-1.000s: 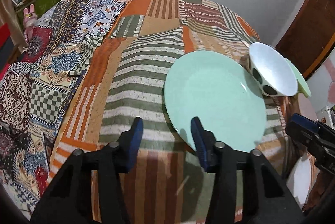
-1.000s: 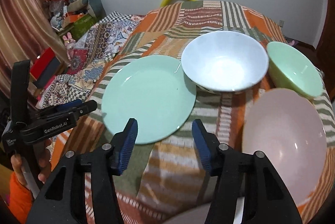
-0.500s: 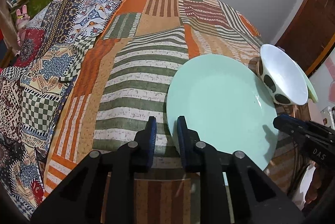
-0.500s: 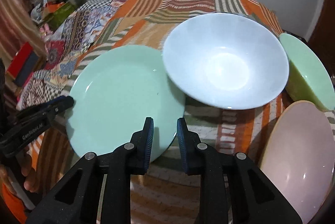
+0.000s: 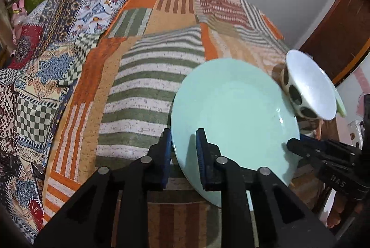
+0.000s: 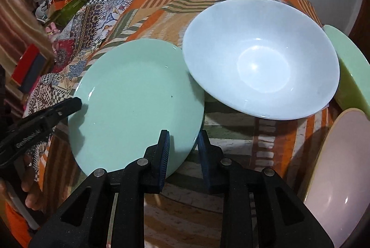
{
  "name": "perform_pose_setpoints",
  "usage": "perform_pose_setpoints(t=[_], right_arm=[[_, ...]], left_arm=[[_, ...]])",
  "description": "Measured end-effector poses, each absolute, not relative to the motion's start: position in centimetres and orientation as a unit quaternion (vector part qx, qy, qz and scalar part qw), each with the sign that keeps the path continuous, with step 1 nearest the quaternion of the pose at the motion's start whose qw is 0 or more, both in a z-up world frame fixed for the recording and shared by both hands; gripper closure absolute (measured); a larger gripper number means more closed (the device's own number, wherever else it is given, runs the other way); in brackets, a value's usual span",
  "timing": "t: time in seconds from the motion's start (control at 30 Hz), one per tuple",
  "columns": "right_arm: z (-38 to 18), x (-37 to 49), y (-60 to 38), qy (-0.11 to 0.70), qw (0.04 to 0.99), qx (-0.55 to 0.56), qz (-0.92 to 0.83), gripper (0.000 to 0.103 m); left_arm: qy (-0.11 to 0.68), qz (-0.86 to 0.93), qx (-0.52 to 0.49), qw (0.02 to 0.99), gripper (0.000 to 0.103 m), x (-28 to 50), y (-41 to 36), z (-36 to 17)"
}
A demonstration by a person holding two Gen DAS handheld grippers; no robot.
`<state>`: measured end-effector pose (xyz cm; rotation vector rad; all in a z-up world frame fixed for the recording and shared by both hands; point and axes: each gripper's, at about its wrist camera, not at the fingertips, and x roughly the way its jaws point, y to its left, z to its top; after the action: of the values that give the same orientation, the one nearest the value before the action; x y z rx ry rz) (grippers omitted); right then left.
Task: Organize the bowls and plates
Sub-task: 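Lift the mint green plate with both grippers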
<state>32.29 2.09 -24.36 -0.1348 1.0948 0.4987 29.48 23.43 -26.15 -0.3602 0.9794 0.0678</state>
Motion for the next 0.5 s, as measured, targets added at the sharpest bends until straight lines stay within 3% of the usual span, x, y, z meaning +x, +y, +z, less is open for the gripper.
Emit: perform_pose_setpoints(t=[0.5], right_arm=[[-24.6, 29.9, 2.6, 0.521, 0.800, -0.102, 0.279, 0.079]], left_arm=[[0.491, 0.019, -0.160, 0.856, 0.083, 23.2, 23.0, -26.2]])
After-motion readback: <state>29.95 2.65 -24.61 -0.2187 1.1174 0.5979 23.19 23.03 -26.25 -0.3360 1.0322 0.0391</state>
